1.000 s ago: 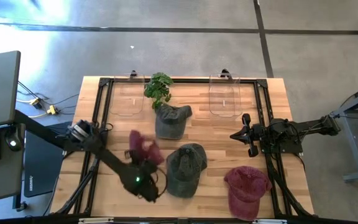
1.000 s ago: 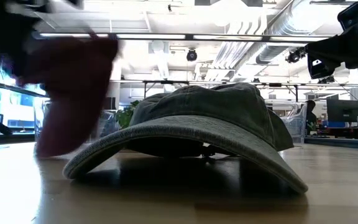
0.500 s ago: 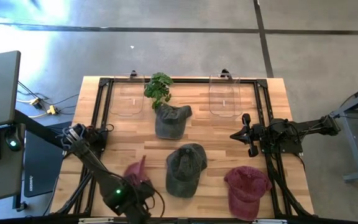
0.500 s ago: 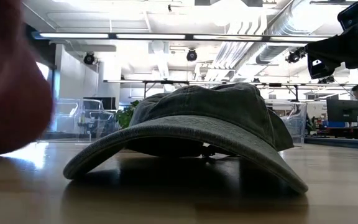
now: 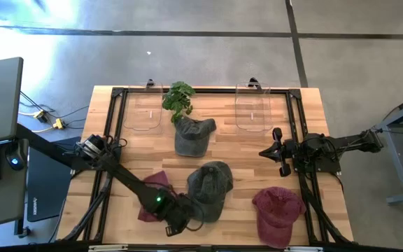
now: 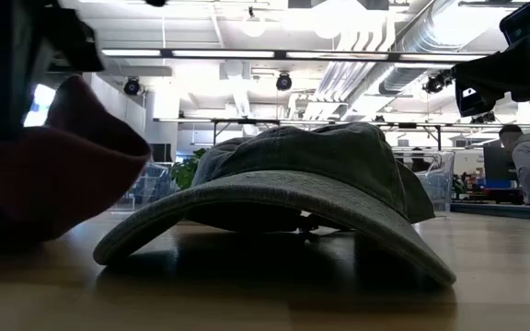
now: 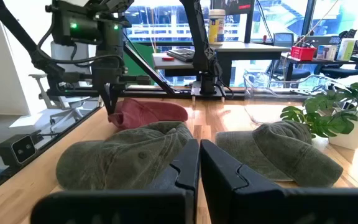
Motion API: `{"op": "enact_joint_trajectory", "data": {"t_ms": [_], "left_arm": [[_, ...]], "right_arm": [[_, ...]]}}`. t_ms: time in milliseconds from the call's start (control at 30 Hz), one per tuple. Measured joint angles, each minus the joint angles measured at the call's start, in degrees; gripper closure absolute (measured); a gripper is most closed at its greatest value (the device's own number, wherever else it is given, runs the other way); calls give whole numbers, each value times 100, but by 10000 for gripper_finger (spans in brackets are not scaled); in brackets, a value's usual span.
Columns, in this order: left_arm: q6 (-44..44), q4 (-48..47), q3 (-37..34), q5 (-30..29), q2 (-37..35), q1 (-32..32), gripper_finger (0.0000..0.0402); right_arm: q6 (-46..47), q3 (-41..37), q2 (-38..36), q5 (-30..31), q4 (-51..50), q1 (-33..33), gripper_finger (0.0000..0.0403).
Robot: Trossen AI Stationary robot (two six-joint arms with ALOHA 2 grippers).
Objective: Pick & Place hat
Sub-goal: Put the left red cap into the left transparent bin
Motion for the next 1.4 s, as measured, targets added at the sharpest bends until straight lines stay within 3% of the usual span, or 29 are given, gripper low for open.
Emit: {"op": "enact_joint_trajectory", "data": {"t_ms": [133,267,367,467,567,667,733,867,1000,1200,1267,1400], "left_arm": [[397,-73,185,814,0,281,366],[349,-1029,764,1494,-1,369,318],[-58,-1651,1153,1540,-13,152,303],[-582,-1898,1087,1254,-26,-136,314],[-1089,-1790,611,816,-22,-398,350],[-1271,-384,-206,529,-15,-482,391],[-1269,751,-753,540,-11,-456,393],[-1159,1836,-1543,1137,-38,-444,398],[-927,1313,-1666,2058,-111,-388,400],[-449,-196,-1417,2432,-1028,-341,401],[-399,-526,-1406,2232,-1264,-280,401],[-413,-383,-1581,730,-1683,-214,401]], "right_arm": [[-2,-1,0,-2,0,2,391],[0,-2,0,-2,0,0,391],[0,0,0,-1,0,1,391],[-1,0,-2,-2,0,1,391],[0,0,-2,-2,1,1,391],[0,0,-2,-2,0,0,391],[-1,-1,-2,-1,0,1,391],[-1,0,-2,-1,0,1,391],[0,-1,-2,0,0,1,391],[0,-1,-2,-2,1,2,391],[0,-2,-2,0,0,0,391],[0,-1,0,0,2,0,391]]}}
